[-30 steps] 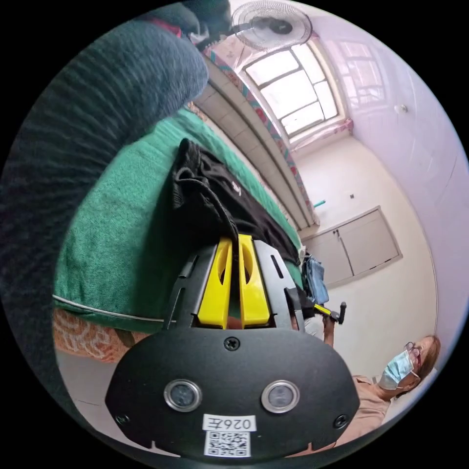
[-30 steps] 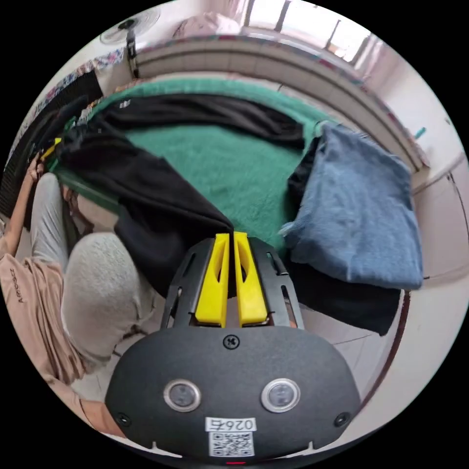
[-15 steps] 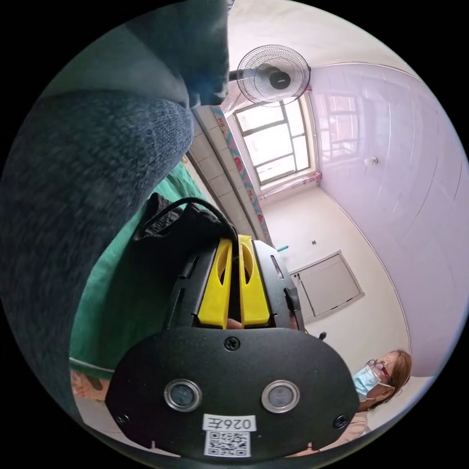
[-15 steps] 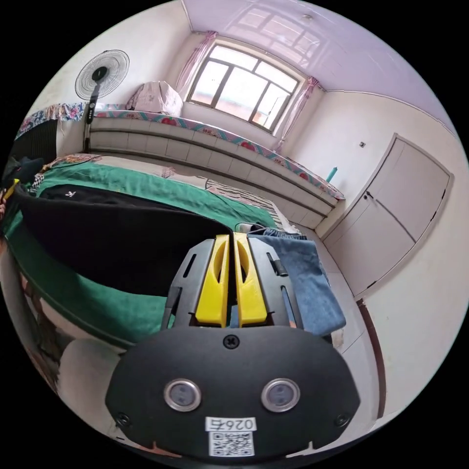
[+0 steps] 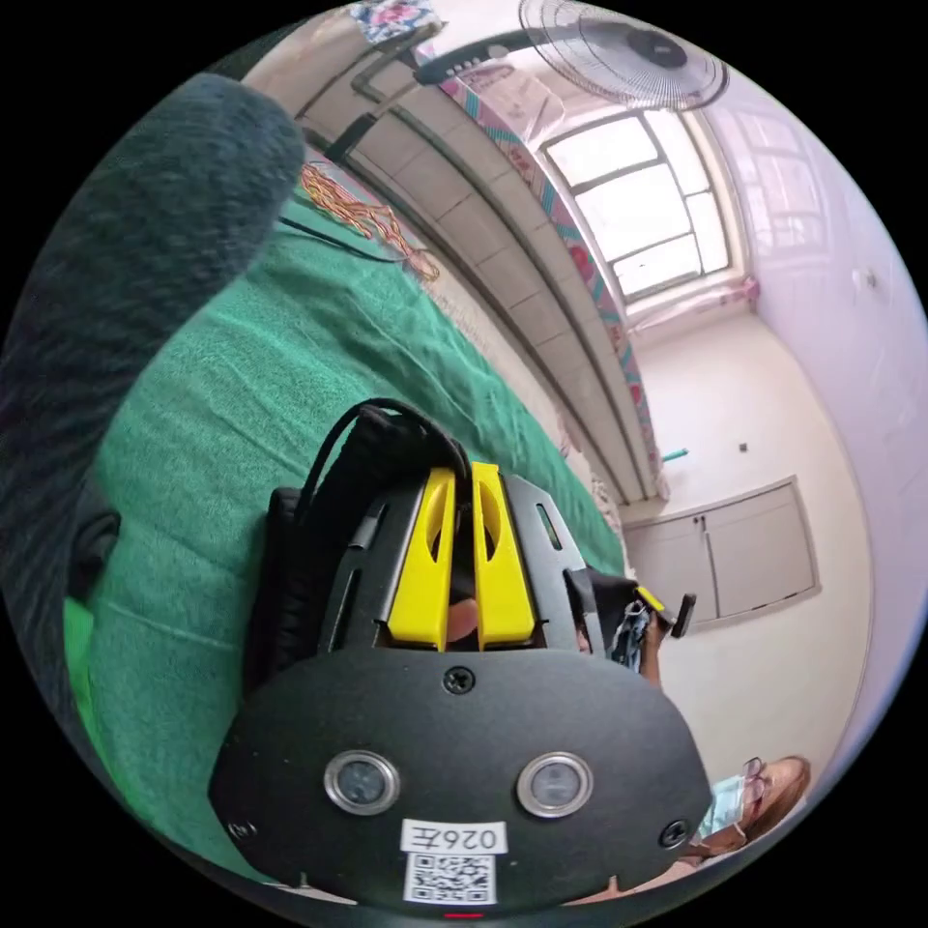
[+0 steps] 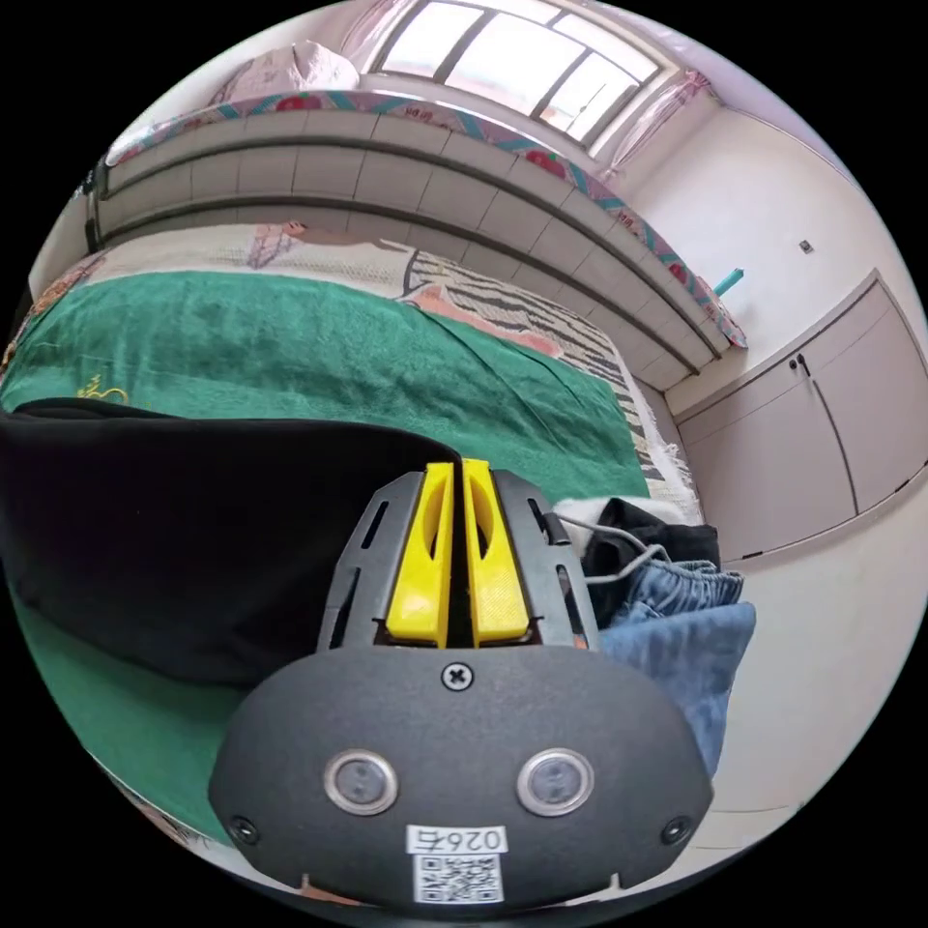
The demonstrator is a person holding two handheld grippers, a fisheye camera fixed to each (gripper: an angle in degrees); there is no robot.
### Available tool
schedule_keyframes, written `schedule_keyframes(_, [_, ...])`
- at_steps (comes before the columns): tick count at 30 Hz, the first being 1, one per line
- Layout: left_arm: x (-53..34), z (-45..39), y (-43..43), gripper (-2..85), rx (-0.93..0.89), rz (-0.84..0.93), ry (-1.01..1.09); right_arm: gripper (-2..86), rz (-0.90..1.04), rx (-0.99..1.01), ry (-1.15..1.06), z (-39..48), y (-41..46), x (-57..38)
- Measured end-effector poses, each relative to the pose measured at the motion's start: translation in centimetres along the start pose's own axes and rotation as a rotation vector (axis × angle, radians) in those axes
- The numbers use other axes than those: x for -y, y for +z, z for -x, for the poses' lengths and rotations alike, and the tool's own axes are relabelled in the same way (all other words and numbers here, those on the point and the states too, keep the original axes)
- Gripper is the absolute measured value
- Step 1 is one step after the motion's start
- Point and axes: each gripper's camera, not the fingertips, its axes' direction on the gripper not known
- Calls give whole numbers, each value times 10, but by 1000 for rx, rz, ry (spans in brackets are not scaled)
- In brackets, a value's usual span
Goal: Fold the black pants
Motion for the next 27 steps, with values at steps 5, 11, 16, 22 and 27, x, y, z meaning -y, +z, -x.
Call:
schedule_keyframes(5, [15, -30, -20, 87, 21, 35, 65, -1, 99, -31, -39, 34, 54, 25])
schedule_keyframes(11, [-5, -106, -94, 161, 292, -6, 257, -3, -14, 6, 9, 35, 35, -2])
schedule_keyframes(16, [-12, -210, -90, 54, 350, -82, 518, -9, -89, 127, -102, 81, 29, -35])
schedule_keyframes(22, [14, -246, -31, -6, 572, 350, 509, -9, -8, 266, -88, 83, 88, -51])
schedule_keyframes(27, [14, -340, -70, -9, 683, 217, 648, -9, -35, 363, 50, 49, 85, -63])
